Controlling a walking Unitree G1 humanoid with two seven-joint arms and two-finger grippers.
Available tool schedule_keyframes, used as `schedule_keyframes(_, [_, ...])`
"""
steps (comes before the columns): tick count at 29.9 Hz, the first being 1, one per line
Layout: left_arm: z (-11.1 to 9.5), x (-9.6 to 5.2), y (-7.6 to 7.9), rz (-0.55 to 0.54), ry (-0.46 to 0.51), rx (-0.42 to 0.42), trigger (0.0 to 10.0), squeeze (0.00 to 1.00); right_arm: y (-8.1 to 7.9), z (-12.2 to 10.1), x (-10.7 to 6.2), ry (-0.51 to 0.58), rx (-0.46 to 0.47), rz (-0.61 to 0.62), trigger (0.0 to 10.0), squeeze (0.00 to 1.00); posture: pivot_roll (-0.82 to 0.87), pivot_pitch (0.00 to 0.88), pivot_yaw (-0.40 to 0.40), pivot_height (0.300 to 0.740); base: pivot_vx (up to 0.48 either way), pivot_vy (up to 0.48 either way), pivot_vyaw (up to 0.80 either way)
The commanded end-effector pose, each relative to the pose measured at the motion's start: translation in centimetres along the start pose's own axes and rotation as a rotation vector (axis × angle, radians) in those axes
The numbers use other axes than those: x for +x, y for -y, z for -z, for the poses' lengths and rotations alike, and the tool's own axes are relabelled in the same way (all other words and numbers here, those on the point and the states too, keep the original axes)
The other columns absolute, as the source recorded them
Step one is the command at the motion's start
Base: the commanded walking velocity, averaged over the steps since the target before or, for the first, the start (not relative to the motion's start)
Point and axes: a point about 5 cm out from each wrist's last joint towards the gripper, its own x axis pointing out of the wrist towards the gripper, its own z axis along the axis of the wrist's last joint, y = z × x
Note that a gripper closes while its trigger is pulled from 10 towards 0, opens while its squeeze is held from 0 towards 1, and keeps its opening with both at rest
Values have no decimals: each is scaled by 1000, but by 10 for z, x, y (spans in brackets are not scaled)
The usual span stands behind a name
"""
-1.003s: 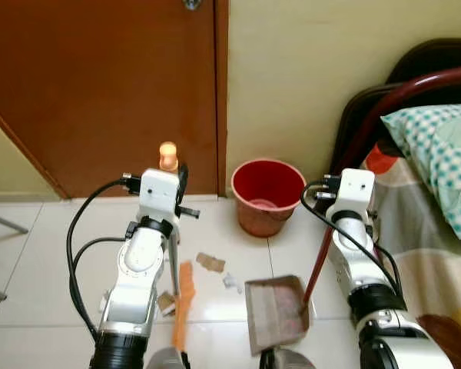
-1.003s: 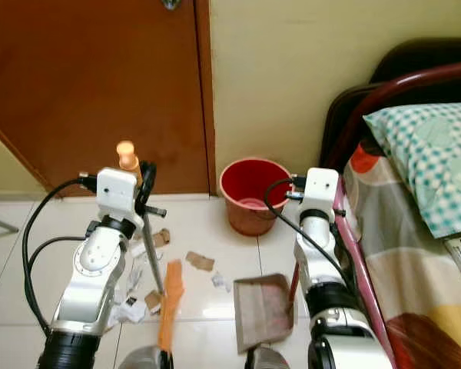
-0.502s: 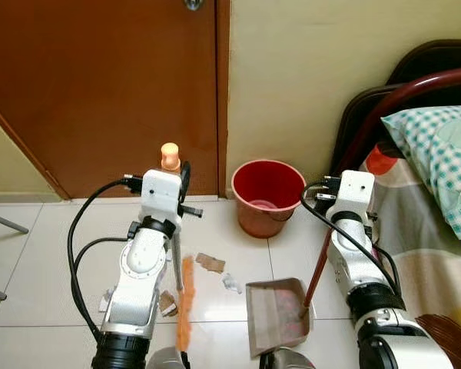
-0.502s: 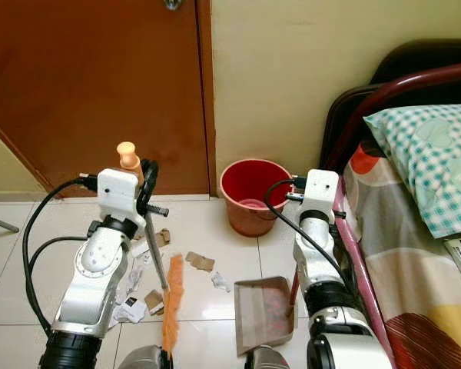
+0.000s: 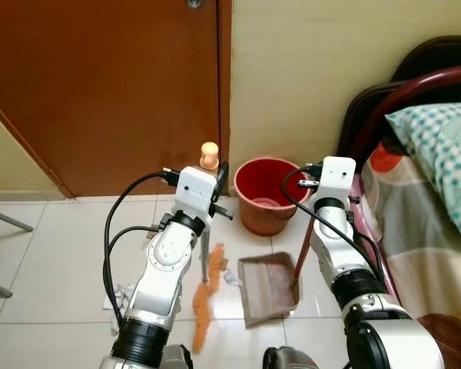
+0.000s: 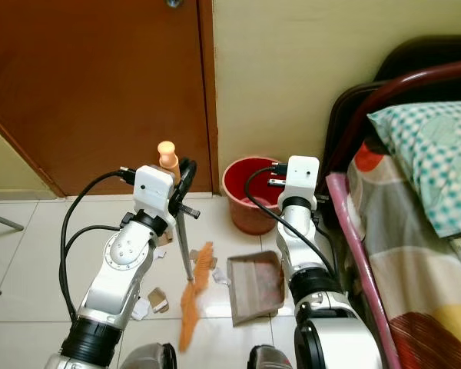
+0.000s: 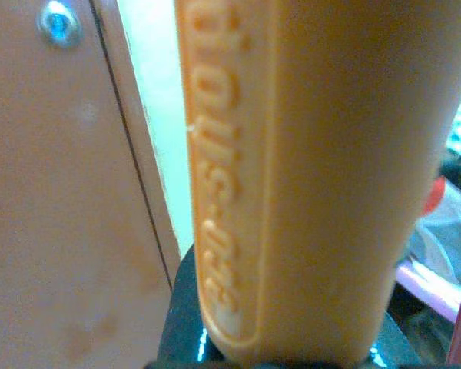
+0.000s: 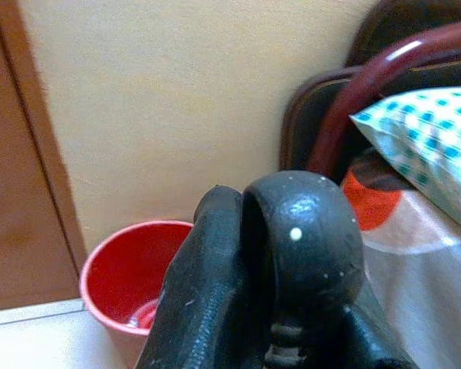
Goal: Sweep floor
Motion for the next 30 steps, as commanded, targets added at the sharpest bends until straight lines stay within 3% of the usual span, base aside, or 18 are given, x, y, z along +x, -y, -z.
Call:
schedule_keyframes(1, [9,-9,4,33,-44,-41,10000,0,10,3,1,-4,-7,32,10000,0,78,197,46,740,0,0,0])
schedule_keyframes(4, [11,-11,11,60,-62,-69,10000,0,12,3,3,-11,-12,43,10000,0,87,211,51,740,0,0,0])
schedule_keyframes(12, [5,-10,34,188,-47,-137,10000,0,-4,2,5,-39,8,26,10000,0,94,230,49,740,0,0,0])
schedule_keyframes(21, [-15,-3,61,349,26,-225,10000,0,-12,10,-1,-61,25,-13,10000,0,81,224,34,740,0,0,0])
schedule_keyframes(30, [-46,11,58,344,140,-296,10000,0,-6,8,4,-67,10,-33,10000,0,67,186,11,740,0,0,0])
